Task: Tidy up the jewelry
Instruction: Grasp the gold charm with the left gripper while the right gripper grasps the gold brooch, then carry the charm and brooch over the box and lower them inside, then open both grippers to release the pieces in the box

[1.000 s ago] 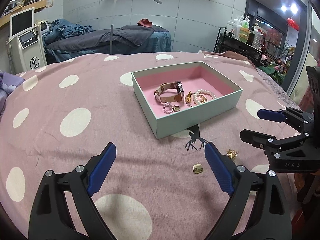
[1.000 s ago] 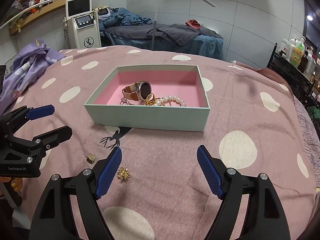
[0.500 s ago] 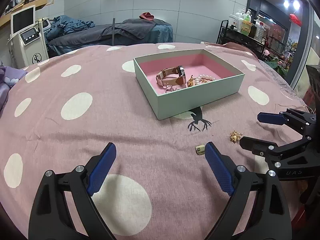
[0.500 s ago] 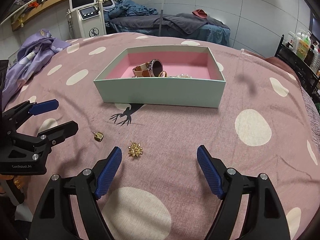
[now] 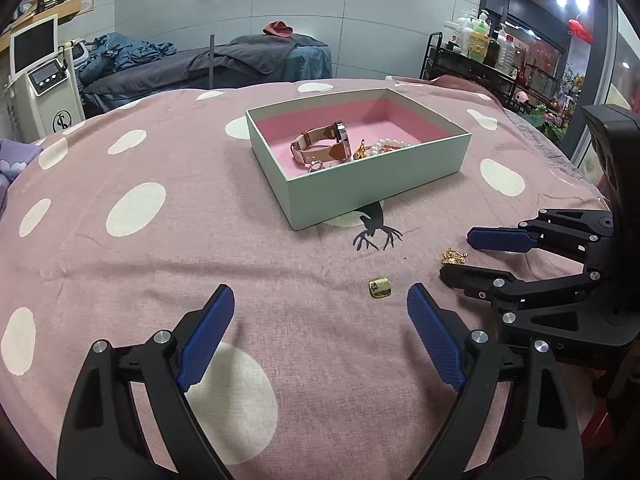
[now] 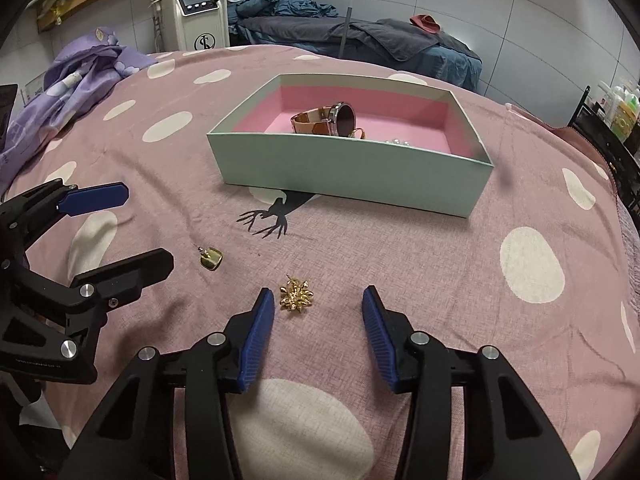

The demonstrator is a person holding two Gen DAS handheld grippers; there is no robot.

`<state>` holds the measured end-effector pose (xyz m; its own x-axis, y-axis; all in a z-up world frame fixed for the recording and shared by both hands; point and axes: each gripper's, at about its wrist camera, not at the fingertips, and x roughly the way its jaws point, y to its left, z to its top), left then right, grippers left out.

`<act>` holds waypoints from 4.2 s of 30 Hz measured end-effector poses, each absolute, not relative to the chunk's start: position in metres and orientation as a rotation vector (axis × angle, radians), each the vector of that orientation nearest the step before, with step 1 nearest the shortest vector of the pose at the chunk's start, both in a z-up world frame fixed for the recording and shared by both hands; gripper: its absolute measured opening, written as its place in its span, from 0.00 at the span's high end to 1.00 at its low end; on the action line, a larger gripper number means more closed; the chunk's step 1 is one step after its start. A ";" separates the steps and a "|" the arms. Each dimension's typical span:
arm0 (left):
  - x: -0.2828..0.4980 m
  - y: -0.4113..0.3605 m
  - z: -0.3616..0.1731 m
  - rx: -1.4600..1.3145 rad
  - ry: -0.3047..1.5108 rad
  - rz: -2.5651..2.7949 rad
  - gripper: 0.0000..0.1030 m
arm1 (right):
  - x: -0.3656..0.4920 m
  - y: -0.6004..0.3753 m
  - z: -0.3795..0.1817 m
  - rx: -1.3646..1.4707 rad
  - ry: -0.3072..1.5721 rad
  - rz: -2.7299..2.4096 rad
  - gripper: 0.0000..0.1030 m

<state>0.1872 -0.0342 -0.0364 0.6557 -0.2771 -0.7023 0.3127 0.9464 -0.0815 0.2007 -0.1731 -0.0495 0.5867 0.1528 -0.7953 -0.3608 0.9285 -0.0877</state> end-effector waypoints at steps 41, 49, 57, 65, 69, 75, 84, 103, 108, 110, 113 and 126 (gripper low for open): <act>0.199 -0.079 -0.052 0.100 0.840 -0.472 0.86 | 0.196 -0.195 -0.047 -0.167 0.895 0.280 0.84; 0.195 -0.077 -0.050 0.092 0.839 -0.479 0.86 | 0.196 -0.195 -0.047 -0.164 0.895 0.281 0.84; 0.190 -0.071 -0.037 0.079 0.816 -0.496 0.86 | 0.196 -0.196 -0.041 -0.139 0.890 0.311 0.84; 0.191 -0.067 -0.019 0.079 0.776 -0.502 0.86 | 0.196 -0.197 -0.025 -0.112 0.863 0.350 0.84; 0.194 -0.067 -0.012 0.095 0.758 -0.501 0.86 | 0.200 -0.196 -0.018 -0.112 0.851 0.362 0.84; 0.203 -0.067 -0.005 0.097 0.744 -0.500 0.86 | 0.207 -0.195 -0.009 -0.126 0.829 0.370 0.84; 0.226 -0.061 0.006 0.088 0.730 -0.483 0.86 | 0.224 -0.197 0.005 -0.121 0.792 0.370 0.84; 0.317 -0.074 -0.002 0.061 0.871 -0.507 0.86 | 0.307 -0.195 0.010 -0.110 0.850 0.333 0.84; 0.326 -0.081 -0.009 0.071 0.894 -0.505 0.86 | 0.321 -0.193 0.000 -0.135 0.884 0.316 0.84; 0.327 -0.082 -0.012 0.075 0.902 -0.506 0.86 | 0.325 -0.193 -0.004 -0.140 0.896 0.309 0.84; 0.329 -0.085 -0.017 0.085 0.914 -0.511 0.86 | 0.329 -0.193 -0.010 -0.145 0.911 0.300 0.84; 0.332 -0.090 -0.022 0.134 0.904 -0.496 0.86 | 0.334 -0.191 -0.021 -0.184 0.924 0.277 0.84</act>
<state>0.3323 -0.0899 -0.0217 0.5148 -0.3559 -0.7799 0.4666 0.8795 -0.0934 0.3337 -0.1910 -0.0212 0.5710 0.1564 -0.8059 -0.3130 0.9490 -0.0375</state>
